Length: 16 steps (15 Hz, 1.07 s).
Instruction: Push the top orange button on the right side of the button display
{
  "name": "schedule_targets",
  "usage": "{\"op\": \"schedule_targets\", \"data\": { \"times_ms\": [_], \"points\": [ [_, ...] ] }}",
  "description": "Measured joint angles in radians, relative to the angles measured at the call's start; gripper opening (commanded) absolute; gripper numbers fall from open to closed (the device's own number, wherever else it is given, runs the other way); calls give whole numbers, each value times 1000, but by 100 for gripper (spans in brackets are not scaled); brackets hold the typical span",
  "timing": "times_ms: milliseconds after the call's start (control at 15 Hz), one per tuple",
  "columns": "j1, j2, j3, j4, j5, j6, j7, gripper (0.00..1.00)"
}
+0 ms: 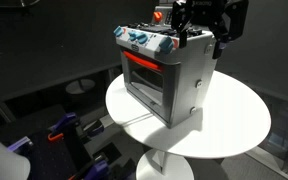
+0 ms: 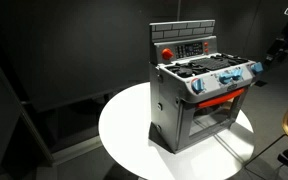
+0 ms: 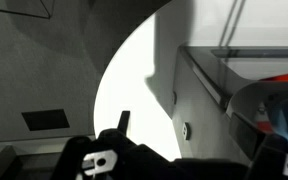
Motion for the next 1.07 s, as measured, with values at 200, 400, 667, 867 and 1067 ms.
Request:
{"op": "schedule_targets", "data": {
  "times_ms": [200, 400, 667, 867, 1067],
  "points": [
    [0, 0, 0, 1, 0, 0, 0, 100],
    [-2, 0, 2, 1, 0, 0, 2, 100],
    [-4, 3, 18, 15, 8, 0, 14, 100],
    [-3, 3, 40, 50, 39, 0, 27, 100],
    [2, 13, 66, 98, 65, 2, 50, 100]
  ]
}}
